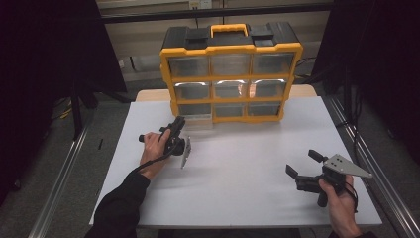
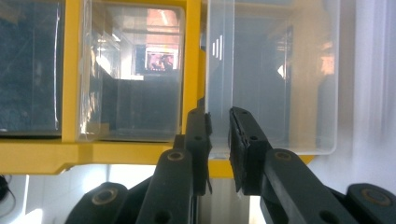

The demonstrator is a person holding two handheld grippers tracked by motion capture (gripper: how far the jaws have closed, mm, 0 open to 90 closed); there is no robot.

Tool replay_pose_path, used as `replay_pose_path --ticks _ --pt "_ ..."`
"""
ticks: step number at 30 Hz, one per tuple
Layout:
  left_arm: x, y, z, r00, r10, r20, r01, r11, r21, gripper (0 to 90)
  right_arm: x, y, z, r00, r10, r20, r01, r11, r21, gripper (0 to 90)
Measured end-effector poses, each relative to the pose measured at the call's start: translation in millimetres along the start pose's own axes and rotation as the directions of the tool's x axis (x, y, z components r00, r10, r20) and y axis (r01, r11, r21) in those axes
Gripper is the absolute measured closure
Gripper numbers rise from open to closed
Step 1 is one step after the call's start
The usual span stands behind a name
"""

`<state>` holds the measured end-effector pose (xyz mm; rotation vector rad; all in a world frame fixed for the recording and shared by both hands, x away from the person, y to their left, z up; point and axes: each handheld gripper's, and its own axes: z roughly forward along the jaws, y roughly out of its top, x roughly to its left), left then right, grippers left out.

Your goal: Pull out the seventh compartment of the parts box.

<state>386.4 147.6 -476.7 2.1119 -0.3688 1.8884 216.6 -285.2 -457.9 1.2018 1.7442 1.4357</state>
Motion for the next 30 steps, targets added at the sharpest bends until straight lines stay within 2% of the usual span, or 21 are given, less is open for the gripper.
replay_pose_path --ticks 2,3,4,7,8,9,10,11,12,13,14,15,16,18,19,21,23,24,25,27,30 --pt "0.3 -0.3 -0.2 0.9999 -0.008 0.014 0.008 1.0000 0.001 78.7 -0.1 0.0 0.0 1.0000 -0.002 0.000 0.002 1.000 -0.001 0.7" --pt "0.5 0.2 0.0 1.0000 -0.001 0.002 0.001 1.0000 -0.004 78.8 -0.1 0.1 0.0 1.0000 -0.002 -0.001 0.002 1.000 0.001 0.7" --pt "-0.9 0.6 0.5 0.9998 -0.019 -0.006 0.019 0.9997 -0.013 78.8 -0.1 0.1 0.0 1.0000 -0.002 -0.001 0.002 1.000 0.001 0.7" --pt "0.5 1.1 -1.1 1.0000 -0.005 0.001 0.005 1.0000 -0.001 78.8 -0.2 -0.1 0.0 1.0000 -0.002 -0.001 0.002 1.000 0.002 0.7" --pt "0.2 1.1 -1.9 0.9999 -0.009 0.005 0.009 0.9999 0.004 78.8 -0.3 -0.1 -0.2 1.0000 -0.003 0.000 0.003 1.000 0.002 0.7" --pt "-1.4 1.0 -3.3 0.9994 -0.033 -0.010 0.034 0.9994 0.005 78.8 -0.3 0.0 -0.3 1.0000 -0.001 0.001 0.001 1.000 0.002 0.7" --pt "-1.4 1.2 -3.4 0.9996 -0.029 0.002 0.029 0.9996 -0.008 78.8 -0.3 0.0 -0.4 1.0000 -0.001 0.001 0.001 1.000 0.002 0.7" --pt "-0.9 1.2 -6.0 0.9999 -0.012 -0.006 0.012 0.9999 -0.007 78.8 -0.3 0.0 -0.4 1.0000 -0.001 0.002 0.001 1.000 0.001 0.7" --pt "-0.9 1.2 -6.0 0.9999 -0.012 -0.006 0.012 0.9999 -0.007 78.8 -0.2 0.0 -0.3 1.0000 -0.001 0.001 0.001 1.000 0.002 0.7" --pt "-2.1 1.0 -7.2 0.9996 -0.029 -0.004 0.029 0.9995 -0.011 78.8 -0.3 0.0 -0.1 1.0000 -0.003 0.000 0.003 1.000 0.002 0.7" --pt "-0.2 1.9 -9.2 1.0000 0.000 0.002 0.000 1.0000 0.002 78.8 -0.3 0.0 -0.1 1.0000 -0.003 0.000 0.003 1.000 0.002 0.7" --pt "-0.4 2.2 -9.6 1.0000 -0.004 0.004 0.004 1.0000 -0.002 78.8 -0.2 -0.1 -0.1 1.0000 -0.004 0.000 0.004 1.000 0.002 0.7" --pt "-1.9 2.0 -9.5 0.9995 -0.031 -0.008 0.031 0.9993 -0.019 78.8 0.1 0.0 -0.2 1.0000 -0.001 0.000 0.001 1.000 0.000 0.7" --pt "-1.5 2.2 -9.9 0.9996 -0.028 -0.012 0.027 0.9994 -0.023 78.8 0.0 0.0 -0.2 1.0000 -0.001 0.000 0.001 1.000 0.000 0.7" --pt "-0.1 2.4 -11.5 0.9999 -0.009 -0.005 0.009 0.9999 -0.007 78.8 -0.2 -0.1 -0.3 1.0000 -0.003 0.001 0.003 1.000 0.002 0.7" --pt "0.1 2.6 -12.0 0.9999 -0.013 -0.002 0.012 0.9999 -0.012 78.9 -0.2 0.0 -0.1 1.0000 0.001 0.003 -0.001 1.000 -0.001 0.7" --pt "-1.4 2.4 -11.7 0.9990 -0.043 -0.004 0.043 0.9986 -0.032 78.9 -0.3 -0.1 0.0 1.0000 -0.001 0.002 0.001 1.000 0.001 0.7" --pt "0.8 2.8 -14.6 0.9999 -0.014 0.004 0.014 0.9999 -0.002 78.9 -0.6 -0.1 0.0 1.0000 -0.004 0.002 0.004 1.000 0.004 0.7" --pt "0.3 2.7 -14.7 0.9997 -0.024 0.003 0.024 0.9997 -0.009 78.9 -0.6 -0.1 0.0 1.0000 -0.003 0.003 0.003 1.000 0.004 0.7" --pt "1.1 2.8 -14.6 0.9999 -0.016 0.001 0.016 0.9995 -0.026 78.9 -0.5 -0.1 0.0 1.0000 -0.004 0.002 0.004 1.000 0.003 0.7" --pt "1.0 3.0 -16.2 0.9998 -0.018 0.000 0.018 0.9996 -0.024 78.9 -0.2 0.0 -0.1 1.0000 0.001 0.002 -0.001 1.000 0.000 0.7"
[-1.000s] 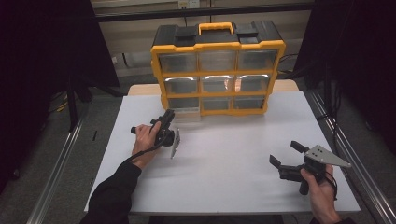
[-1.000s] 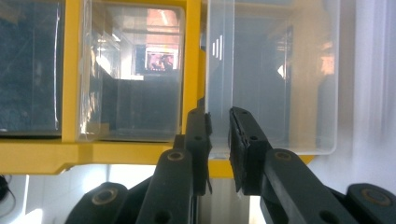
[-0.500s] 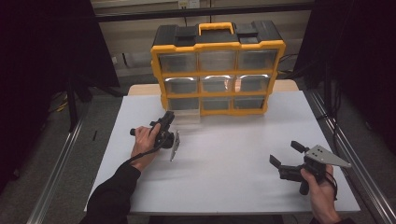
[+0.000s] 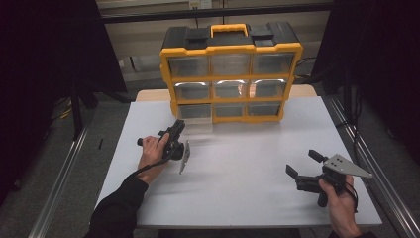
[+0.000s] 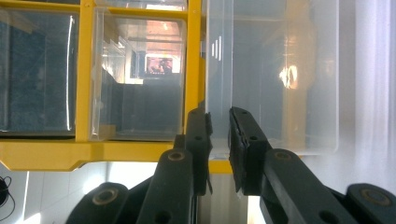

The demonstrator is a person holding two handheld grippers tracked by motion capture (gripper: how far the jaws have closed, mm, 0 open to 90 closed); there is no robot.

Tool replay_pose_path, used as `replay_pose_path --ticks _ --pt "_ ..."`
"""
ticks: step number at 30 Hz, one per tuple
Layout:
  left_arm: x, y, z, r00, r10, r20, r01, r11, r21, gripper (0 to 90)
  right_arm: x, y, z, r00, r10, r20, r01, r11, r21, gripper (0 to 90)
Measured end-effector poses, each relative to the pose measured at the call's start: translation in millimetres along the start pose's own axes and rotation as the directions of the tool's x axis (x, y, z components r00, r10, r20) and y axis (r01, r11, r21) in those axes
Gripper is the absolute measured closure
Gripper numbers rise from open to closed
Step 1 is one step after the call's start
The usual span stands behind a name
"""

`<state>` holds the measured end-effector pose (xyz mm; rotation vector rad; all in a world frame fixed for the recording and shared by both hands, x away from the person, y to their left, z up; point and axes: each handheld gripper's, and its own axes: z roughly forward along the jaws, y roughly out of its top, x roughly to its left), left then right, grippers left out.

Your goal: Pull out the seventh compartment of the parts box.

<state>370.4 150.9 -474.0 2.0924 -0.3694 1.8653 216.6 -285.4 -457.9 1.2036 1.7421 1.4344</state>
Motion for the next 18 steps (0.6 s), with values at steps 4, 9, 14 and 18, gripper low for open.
replay_pose_path --ticks 4,9,14,18 --pt "-0.8 0.1 -0.8 0.9998 -0.021 -0.004 0.021 0.9996 -0.021 78.9 -0.1 0.0 0.1 1.0000 0.001 0.000 -0.001 1.000 0.000 0.7" --pt "1.3 0.6 -3.3 0.9999 0.004 0.010 -0.004 1.0000 -0.003 79.0 0.0 0.1 0.0 1.0000 0.000 0.001 0.000 1.000 0.000 0.7" --pt "1.6 1.2 -5.5 1.0000 0.004 0.001 -0.004 1.0000 -0.003 79.0 -0.1 0.0 -0.3 1.0000 -0.002 0.000 0.002 1.000 0.002 0.7" --pt "2.6 1.3 -8.3 0.9999 0.013 0.006 -0.013 0.9998 -0.018 79.0 -0.1 0.0 -0.3 1.0000 0.002 0.001 -0.002 1.000 0.000 0.7"
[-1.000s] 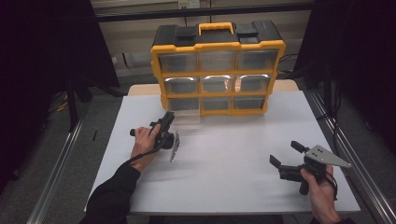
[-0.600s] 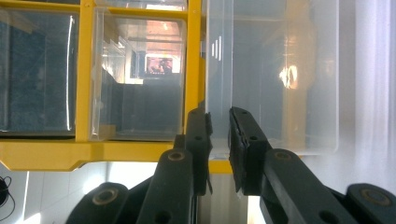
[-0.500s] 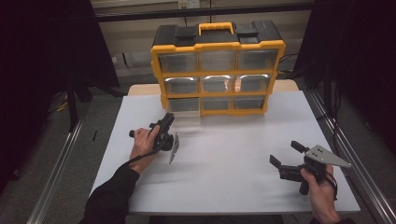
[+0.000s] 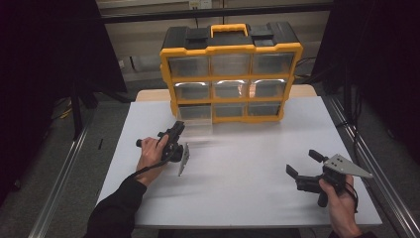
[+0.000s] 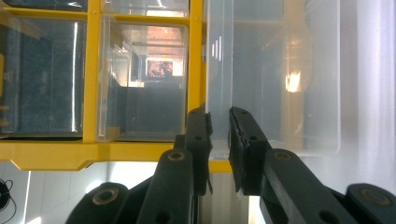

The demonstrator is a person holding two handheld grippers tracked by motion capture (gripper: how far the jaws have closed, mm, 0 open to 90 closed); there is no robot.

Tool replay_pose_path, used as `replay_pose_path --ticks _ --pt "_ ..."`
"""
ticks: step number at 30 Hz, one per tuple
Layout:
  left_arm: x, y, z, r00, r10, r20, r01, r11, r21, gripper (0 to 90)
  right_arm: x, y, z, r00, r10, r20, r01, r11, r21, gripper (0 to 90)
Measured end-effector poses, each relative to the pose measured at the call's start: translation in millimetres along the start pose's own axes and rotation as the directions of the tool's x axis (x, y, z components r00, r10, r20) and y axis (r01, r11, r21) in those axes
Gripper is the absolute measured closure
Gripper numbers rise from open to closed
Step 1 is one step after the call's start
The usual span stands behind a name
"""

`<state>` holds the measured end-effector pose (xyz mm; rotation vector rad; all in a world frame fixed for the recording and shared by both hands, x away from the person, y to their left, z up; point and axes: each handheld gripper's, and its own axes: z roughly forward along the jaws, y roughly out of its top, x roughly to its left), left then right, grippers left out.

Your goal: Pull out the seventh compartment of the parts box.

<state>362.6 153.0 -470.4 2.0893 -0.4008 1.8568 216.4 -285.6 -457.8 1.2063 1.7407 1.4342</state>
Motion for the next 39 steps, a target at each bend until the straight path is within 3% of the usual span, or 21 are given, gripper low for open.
replay_pose_path --ticks 3,5,7,13,15,17,19,21,22,26,27,28,30,31,34,38,39 --pt "0.0 0.2 -1.9 1.0000 0.000 0.002 0.000 0.9999 0.011 79.0 0.5 0.0 0.2 1.0000 -0.003 0.000 0.003 1.000 -0.001 0.7" --pt "-0.7 -0.7 -1.5 0.9995 -0.032 0.001 0.032 0.9993 -0.020 78.7 0.3 -0.1 0.1 1.0000 -0.002 0.001 0.002 1.000 0.000 0.7" --pt "-0.1 -1.3 -4.6 0.9998 -0.021 0.008 0.021 0.9998 -0.001 78.7 0.1 0.0 0.0 1.0000 0.000 0.001 0.000 1.000 0.000 0.7" --pt "-1.2 -2.0 -6.2 0.9994 -0.025 0.026 0.025 0.9996 -0.013 78.0 0.3 0.0 0.4 1.0000 -0.001 -0.001 0.001 1.000 0.000 0.6" --pt "-2.9 -1.4 -7.4 0.9992 -0.030 0.027 0.030 0.9995 0.009 77.8 0.1 0.0 0.1 1.0000 -0.007 -0.004 0.007 1.000 0.001 0.6" --pt "-4.6 -0.9 -5.6 0.9987 -0.047 0.020 0.047 0.9988 -0.016 77.7 -0.5 -0.2 0.4 1.0000 -0.004 0.001 0.004 1.000 0.008 0.6" --pt "-4.6 -0.1 -7.0 0.9994 -0.020 0.027 0.020 0.9998 0.006 77.7 -0.3 -0.1 0.3 1.0000 -0.002 0.000 0.002 1.000 0.007 0.6" --pt "-5.7 -1.0 -5.3 0.9986 -0.047 0.026 0.047 0.9989 -0.004 77.6 0.1 -0.1 0.0 1.0000 -0.006 -0.004 0.006 1.000 0.002 0.6" --pt "-4.7 -1.0 -6.4 0.9990 -0.032 0.031 0.032 0.9995 0.009 77.6 0.0 -0.1 0.2 1.0000 -0.005 -0.004 0.006 1.000 0.002 0.6" --pt "-6.2 -1.4 -4.0 0.9983 -0.052 0.024 0.053 0.9983 -0.023 77.5 0.2 0.0 0.4 1.0000 -0.001 -0.002 0.001 1.000 0.000 0.6" --pt "-5.5 -1.1 -5.7 0.9991 -0.033 0.025 0.033 0.9994 0.010 77.6 -0.2 -0.1 0.3 1.0000 -0.005 -0.002 0.005 1.000 0.006 0.6" --pt "-6.6 -0.9 -4.1 0.9986 -0.049 0.017 0.050 0.9987 -0.013 77.6 -0.2 -0.1 0.3 1.0000 -0.005 -0.002 0.005 1.000 0.006 0.6" --pt "-5.1 -0.6 -5.2 0.9990 -0.036 0.025 0.036 0.9993 0.000 77.2 0.1 0.0 0.6 1.0000 0.002 0.002 -0.002 1.000 0.002 0.6" --pt "-6.4 -0.3 -4.1 0.9983 -0.054 0.019 0.055 0.9984 -0.011 77.2 -0.1 -0.1 0.4 1.0000 -0.001 0.000 0.001 1.000 0.004 0.6" --pt "-4.8 1.3 -6.4 0.9992 -0.027 0.028 0.027 0.9995 0.013 77.1 -0.1 -0.1 0.4 1.0000 -0.001 0.000 0.001 1.000 0.003 0.6" --pt "-7.0 2.0 -5.0 0.9983 -0.054 0.019 0.054 0.9985 -0.002 77.2 -0.2 -0.1 0.4 1.0000 -0.001 0.000 0.001 1.000 0.003 0.6" --pt "-5.4 1.9 -6.2 0.9989 -0.037 0.030 0.037 0.9993 0.012 77.1 -0.2 -0.1 0.4 1.0000 -0.001 0.000 0.001 1.000 0.003 0.6"
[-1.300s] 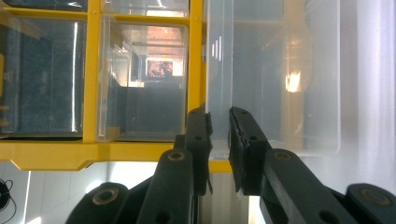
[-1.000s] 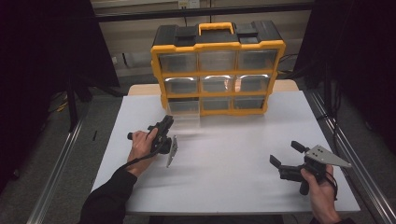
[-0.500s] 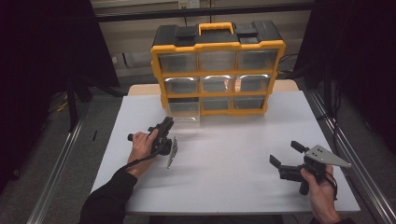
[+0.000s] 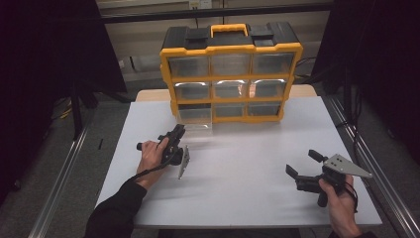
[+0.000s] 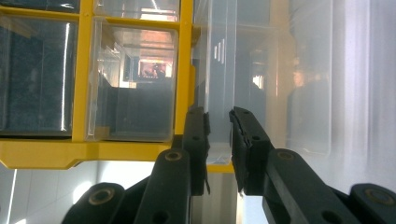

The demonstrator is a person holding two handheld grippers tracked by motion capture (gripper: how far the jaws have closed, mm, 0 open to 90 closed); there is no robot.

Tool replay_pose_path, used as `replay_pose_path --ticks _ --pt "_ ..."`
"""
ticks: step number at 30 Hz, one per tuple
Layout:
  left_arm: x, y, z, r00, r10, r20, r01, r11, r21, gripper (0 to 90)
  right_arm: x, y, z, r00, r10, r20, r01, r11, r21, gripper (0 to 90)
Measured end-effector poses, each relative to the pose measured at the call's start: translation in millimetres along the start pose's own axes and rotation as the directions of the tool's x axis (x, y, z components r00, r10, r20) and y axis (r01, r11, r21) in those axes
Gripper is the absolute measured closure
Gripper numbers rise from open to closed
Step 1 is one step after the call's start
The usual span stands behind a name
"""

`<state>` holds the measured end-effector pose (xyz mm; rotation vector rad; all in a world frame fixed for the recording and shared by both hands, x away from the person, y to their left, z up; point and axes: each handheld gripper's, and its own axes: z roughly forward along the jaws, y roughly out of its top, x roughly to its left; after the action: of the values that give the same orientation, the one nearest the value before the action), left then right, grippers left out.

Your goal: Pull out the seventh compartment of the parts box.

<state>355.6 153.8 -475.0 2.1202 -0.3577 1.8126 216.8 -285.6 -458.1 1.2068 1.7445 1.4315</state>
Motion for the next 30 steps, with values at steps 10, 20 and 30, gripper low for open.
replay_pose_path --ticks 10,20,30 --pt "-1.7 -0.4 0.8 0.9969 -0.079 0.005 0.079 0.9966 -0.021 67.0 -0.4 -0.1 0.0 1.0000 -0.002 0.000 0.002 1.000 0.004 0.6" --pt "-6.6 0.2 5.9 0.9784 -0.207 -0.003 0.206 0.9776 -0.042 47.0 -0.3 -0.1 -0.1 1.0000 -0.005 -0.004 0.005 1.000 0.004 0.6" --pt "-5.1 0.5 6.9 0.9667 -0.255 0.024 0.255 0.9668 -0.009 29.2 0.0 0.1 0.2 1.0000 0.003 0.000 -0.003 1.000 -0.001 0.5"
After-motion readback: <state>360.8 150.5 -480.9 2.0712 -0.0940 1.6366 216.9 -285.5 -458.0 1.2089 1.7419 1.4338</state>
